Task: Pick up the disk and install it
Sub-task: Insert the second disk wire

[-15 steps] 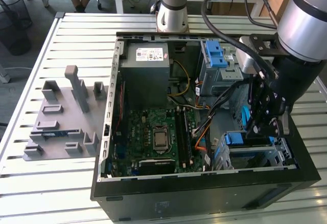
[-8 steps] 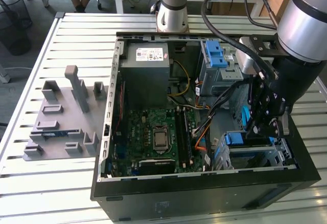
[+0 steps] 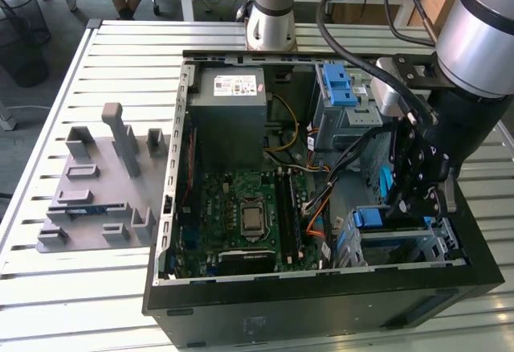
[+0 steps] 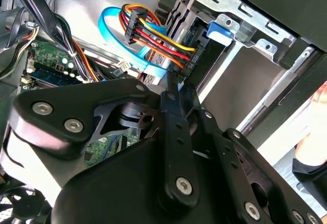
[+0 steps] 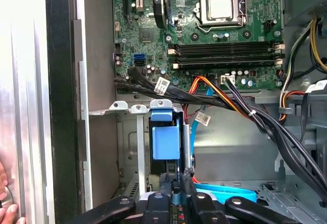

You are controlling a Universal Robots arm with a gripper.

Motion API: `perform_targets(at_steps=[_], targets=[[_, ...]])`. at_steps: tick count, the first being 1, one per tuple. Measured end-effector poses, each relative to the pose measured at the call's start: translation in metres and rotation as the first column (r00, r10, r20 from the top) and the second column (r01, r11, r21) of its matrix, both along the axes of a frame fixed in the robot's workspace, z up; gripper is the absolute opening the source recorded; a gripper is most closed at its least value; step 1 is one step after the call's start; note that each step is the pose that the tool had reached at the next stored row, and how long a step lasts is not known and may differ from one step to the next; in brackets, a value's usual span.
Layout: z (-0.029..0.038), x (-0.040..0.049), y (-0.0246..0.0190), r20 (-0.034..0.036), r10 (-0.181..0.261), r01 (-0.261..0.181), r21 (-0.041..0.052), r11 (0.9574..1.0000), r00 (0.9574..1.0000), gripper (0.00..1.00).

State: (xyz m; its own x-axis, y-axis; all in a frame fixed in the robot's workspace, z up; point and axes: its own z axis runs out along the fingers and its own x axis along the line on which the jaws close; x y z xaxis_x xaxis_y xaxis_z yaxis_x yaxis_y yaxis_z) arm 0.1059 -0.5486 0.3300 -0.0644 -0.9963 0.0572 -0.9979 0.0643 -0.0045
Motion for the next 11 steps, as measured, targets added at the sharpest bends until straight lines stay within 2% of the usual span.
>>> perform_targets(at_steps=[11], targets=[[0.0040,0.0000,0.0000,0.0000,0.000,0.000,0.0001,1.0000,1.0000,0.24]])
